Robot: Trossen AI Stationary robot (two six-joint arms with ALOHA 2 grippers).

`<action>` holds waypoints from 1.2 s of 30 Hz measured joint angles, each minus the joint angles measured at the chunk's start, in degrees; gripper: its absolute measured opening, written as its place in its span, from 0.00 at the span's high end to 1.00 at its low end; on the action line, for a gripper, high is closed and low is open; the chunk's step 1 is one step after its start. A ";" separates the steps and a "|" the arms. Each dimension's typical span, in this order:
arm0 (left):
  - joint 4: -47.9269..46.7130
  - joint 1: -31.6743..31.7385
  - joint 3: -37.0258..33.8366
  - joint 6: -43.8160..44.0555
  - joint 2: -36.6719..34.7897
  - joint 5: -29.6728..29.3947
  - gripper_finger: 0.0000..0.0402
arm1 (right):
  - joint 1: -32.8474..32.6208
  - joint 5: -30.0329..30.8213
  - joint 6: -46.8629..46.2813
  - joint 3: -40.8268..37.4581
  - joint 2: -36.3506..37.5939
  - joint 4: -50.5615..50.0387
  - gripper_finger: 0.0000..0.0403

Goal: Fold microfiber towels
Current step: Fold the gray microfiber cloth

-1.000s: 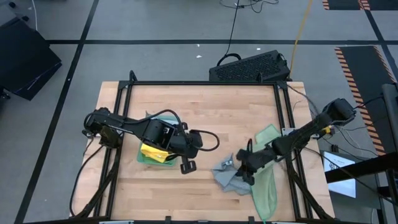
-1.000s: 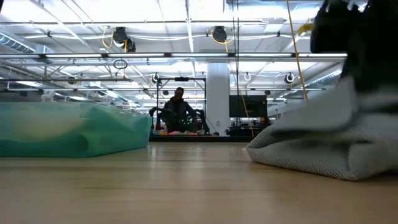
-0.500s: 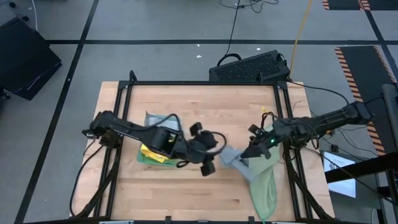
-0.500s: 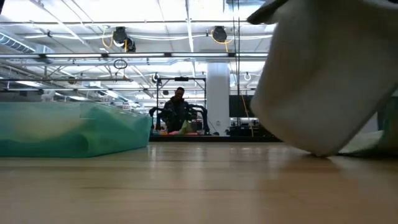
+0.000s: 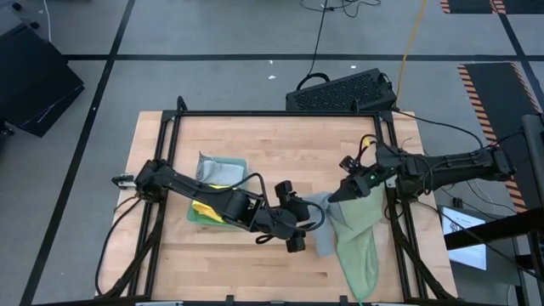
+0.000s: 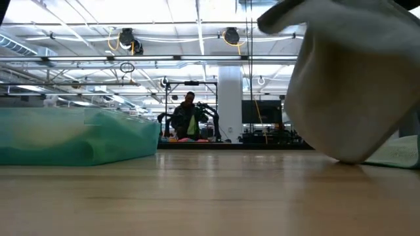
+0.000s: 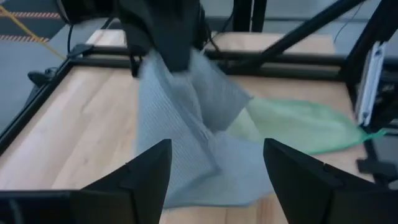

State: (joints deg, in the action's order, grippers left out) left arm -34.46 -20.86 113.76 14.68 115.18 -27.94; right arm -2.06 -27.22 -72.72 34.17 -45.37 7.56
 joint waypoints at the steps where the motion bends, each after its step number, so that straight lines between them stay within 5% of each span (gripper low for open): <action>1: -0.14 0.00 -0.05 -0.01 0.13 -0.18 0.36 | 0.63 -0.02 -0.10 0.00 -0.13 0.87 1.00; 5: -0.17 0.07 -0.05 -0.04 0.11 -1.06 0.36 | 2.50 0.00 -2.04 0.00 -0.36 2.84 1.00; 11: -2.27 0.66 -0.05 -1.03 0.06 -10.85 0.36 | 3.39 0.22 -4.69 0.00 -1.36 3.53 1.00; 19: -4.06 3.39 -0.07 -0.72 0.98 -3.58 0.36 | 3.39 4.71 -7.79 0.00 -2.97 5.15 1.00; 26: -8.42 4.84 -0.09 -0.63 2.49 -3.00 0.37 | 3.12 6.47 -7.35 0.00 -3.05 5.89 1.00; 36: -13.29 6.49 -0.09 -1.05 2.53 1.18 0.62 | 3.10 6.25 -5.17 0.00 -3.03 6.35 1.00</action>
State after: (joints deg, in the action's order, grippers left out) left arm -47.75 -14.37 113.67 13.62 117.71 -26.76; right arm 1.04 -20.97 -77.89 34.17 -48.40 13.91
